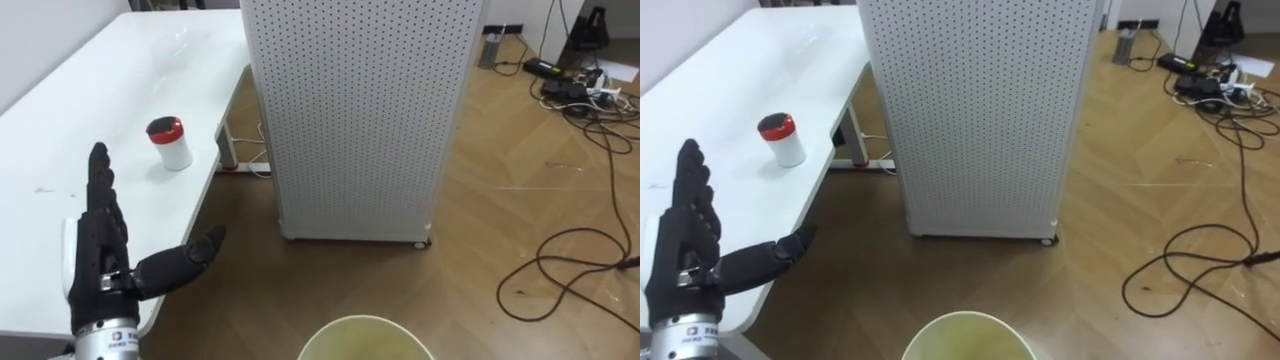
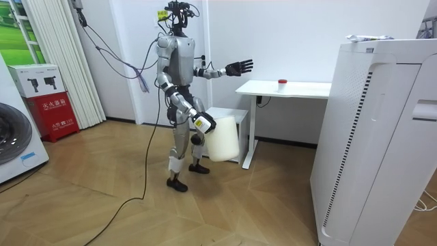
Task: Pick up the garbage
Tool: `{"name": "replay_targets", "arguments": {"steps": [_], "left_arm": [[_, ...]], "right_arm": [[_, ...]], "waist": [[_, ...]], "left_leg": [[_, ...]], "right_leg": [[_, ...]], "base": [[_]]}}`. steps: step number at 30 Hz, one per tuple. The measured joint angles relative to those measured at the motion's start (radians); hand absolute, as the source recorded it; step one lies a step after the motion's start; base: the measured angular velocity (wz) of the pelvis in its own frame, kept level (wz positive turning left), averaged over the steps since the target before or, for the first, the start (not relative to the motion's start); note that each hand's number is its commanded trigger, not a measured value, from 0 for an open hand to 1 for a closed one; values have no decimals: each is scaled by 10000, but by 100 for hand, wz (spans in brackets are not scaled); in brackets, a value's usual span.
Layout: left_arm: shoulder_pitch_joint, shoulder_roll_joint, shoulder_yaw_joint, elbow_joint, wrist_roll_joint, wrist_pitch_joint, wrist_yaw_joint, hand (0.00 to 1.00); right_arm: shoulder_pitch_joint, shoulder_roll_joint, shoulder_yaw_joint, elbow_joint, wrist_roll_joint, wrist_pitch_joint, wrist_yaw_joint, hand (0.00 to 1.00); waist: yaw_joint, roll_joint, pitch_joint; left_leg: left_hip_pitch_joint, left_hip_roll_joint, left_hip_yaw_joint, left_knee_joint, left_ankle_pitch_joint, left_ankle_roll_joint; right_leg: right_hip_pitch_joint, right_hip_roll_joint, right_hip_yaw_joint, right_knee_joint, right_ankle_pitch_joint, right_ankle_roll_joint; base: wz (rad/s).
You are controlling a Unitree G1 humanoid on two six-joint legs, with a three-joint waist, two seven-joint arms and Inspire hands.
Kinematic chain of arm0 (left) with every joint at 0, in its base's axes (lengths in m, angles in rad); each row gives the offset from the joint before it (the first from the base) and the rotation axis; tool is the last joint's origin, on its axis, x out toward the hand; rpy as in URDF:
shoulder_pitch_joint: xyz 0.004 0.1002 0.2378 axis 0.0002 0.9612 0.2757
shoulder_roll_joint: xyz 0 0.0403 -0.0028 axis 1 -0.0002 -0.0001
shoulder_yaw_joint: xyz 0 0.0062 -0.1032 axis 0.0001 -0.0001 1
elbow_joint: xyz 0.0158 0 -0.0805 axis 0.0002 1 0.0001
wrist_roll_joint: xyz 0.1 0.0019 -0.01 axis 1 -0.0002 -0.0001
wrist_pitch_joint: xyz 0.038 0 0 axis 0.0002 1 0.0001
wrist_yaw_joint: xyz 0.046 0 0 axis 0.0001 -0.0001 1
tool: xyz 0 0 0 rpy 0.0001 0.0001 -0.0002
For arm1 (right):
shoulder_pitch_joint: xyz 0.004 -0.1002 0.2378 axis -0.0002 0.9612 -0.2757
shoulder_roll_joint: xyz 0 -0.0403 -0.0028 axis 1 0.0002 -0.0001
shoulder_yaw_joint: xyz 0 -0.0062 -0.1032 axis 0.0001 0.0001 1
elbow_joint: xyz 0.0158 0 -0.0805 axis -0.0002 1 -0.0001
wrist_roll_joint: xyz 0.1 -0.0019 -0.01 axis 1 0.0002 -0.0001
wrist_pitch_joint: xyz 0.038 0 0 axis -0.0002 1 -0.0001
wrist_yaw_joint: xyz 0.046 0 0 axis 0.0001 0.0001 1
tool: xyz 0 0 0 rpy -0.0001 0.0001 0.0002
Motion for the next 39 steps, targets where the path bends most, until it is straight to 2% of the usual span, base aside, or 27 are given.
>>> {"name": "replay_targets", "arguments": {"steps": [4,5,6,7,8,9,10,11,12,13,14,15,17,19,20,22,23,25,26,27,29,31,32,33,34,35,39], "left_arm": [[54,-28,-46,21,3,1,-54,0],[53,-24,-56,47,15,2,-55,0],[52,-22,-47,103,14,1,-43,0],[53,-26,-44,160,14,2,-36,0],[92,-61,-58,268,8,10,-29,0],[93,-53,12,276,9,8,27,0],[84,-45,51,299,-2,8,60,0],[57,-28,138,334,-8,8,94,0],[41,-32,137,378,-6,-10,134,0],[29,-33,108,456,-7,-17,153,0],[32,-43,31,713,-4,-15,196,0],[30,-44,-23,830,-8,-12,197,0],[4,17,-1,829,-2,-18,219,0],[31,11,-4,814,17,-17,231,0],[21,21,18,758,10,-16,231,0],[9,13,68,733,-5,-2,227,0],[63,-12,55,733,-15,20,221,0],[57,-7,51,731,-47,20,234,0],[-6,-6,-13,713,-66,20,232,0],[6,-40,-76,700,-119,18,220,0],[28,-75,-127,708,-208,18,224,0],[31,-73,-125,709,-208,14,269,0],[45,-73,-119,731,-195,14,318,0],[56,-75,-110,735,-195,14,358,0],[65,-83,-101,740,-192,14,380,0],[147,-104,-75,758,-192,14,442,0],[176,-134,-70,831,-210,14,436,0]], "right_arm": [[43,-48,32,3,11,2,-160,100],[83,-58,34,0,16,5,-264,100],[179,-51,17,-6,49,10,-355,100],[215,-59,8,-2,49,18,-389,100],[274,-98,0,37,52,21,-440,100],[246,-84,2,47,85,28,-388,100],[234,-56,3,47,87,28,-342,100],[242,-1,7,49,77,29,-274,100],[244,24,9,76,77,29,-238,100],[240,31,9,91,81,29,-243,100],[241,23,8,197,78,29,-251,100],[228,-9,13,353,78,29,-254,100],[234,-18,39,372,112,29,-239,100],[230,-3,40,352,104,29,-207,100],[196,18,104,290,96,29,-189,100],[180,49,159,164,104,29,-34,100],[199,23,247,164,123,29,56,100],[191,-42,499,151,150,25,88,100],[181,-142,695,142,146,14,92,100],[163,-198,748,142,145,10,91,100],[115,-286,729,140,150,4,31,100],[105,-285,683,189,147,3,-78,100],[102,-271,675,257,144,4,-152,100],[112,-284,657,264,142,6,-215,100],[122,-278,619,264,134,15,-243,100],[203,-251,578,265,110,21,-255,100],[441,-264,354,234,107,25,-225,100]], "waist": [[-6,40,-5],[-18,44,3],[-12,-31,30],[-7,-39,56],[-78,148,106],[-20,213,126],[-59,238,142],[-151,278,152],[-316,209,114],[-325,211,125],[-348,239,108],[-320,240,60],[-234,218,63],[-164,263,45],[-37,260,42],[-34,227,35],[-11,228,41],[-16,269,45],[-32,295,52],[-20,313,38],[-112,228,91],[-209,177,111],[-236,135,125],[-225,144,116],[-195,142,117],[-92,57,45],[-160,-69,1]], "left_leg": [[48,-1,278,106,-120,192],[118,-23,489,142,-176,308],[276,-145,519,185,-287,480],[347,-179,470,251,-394,576],[390,-206,277,498,-696,735],[384,-209,123,666,-856,805],[394,-207,43,692,-882,807],[396,-205,-109,683,-897,816],[424,-212,-181,681,-924,781],[464,-234,-219,683,-964,725],[639,-241,-339,729,-1149,645],[738,-183,-386,832,-1350,532],[933,-104,-431,854,-1558,342],[1109,214,-406,823,-1761,132],[1189,432,-405,901,-1927,-10],[1129,696,-328,1522,-2056,-207],[996,859,-174,2330,-2037,-247],[453,1152,-105,4244,-1702,-534],[-111,1332,-89,5608,-1119,-555],[-529,1435,-82,6263,-910,-531],[-962,1415,135,5829,-1109,-445],[-1223,1387,325,4385,-1184,-528],[-1220,1384,385,3067,-1063,-558],[-1199,1289,395,1960,-624,-562],[-1195,1229,375,1744,-166,-474],[-1044,1105,425,1606,-46,-418],[-495,670,393,949,34,-211]], "right_leg": [[-794,-260,-10,1848,-152,249],[-1223,-456,-11,2948,-149,254],[-1706,-714,15,4264,-80,355],[-2022,-825,114,4907,40,406],[-2540,-762,392,5460,46,476],[-3111,-528,533,5249,-245,431],[-3386,-446,533,4980,-291,389],[-3816,-295,484,4030,-190,358],[-3996,-247,433,2661,250,376],[-3969,-223,431,1958,559,356],[-3861,-188,432,1081,1347,206],[-3752,-70,456,1106,1640,-45],[-3595,53,353,1205,2055,-314],[-3500,312,133,1440,1851,-432],[-3506,511,75,1623,1631,-613],[-3472,612,-70,1957,1184,-777],[-3239,723,-145,2051,999,-884],[-2775,880,-223,2056,654,-1034],[-2492,1004,-185,2049,471,-1133],[-2241,1054,-123,1994,326,-1182],[-1929,994,-70,1894,237,-1190],[-1641,945,-89,1600,228,-1179],[-1470,941,-109,1447,207,-1138],[-1410,936,-154,1426,143,-1073],[-1372,907,-174,1411,93,-1029],[-1238,790,-302,1259,46,-939],[-553,514,-450,510,142,-589]], "base": [[-1],[4],[6],[0],[-18],[-21],[0],[36],[42],[37],[25],[23],[20],[16],[4],[5],[-10],[-16],[-9],[-8],[-7],[-2],[-6],[-11],[-23],[-6],[15]]}}
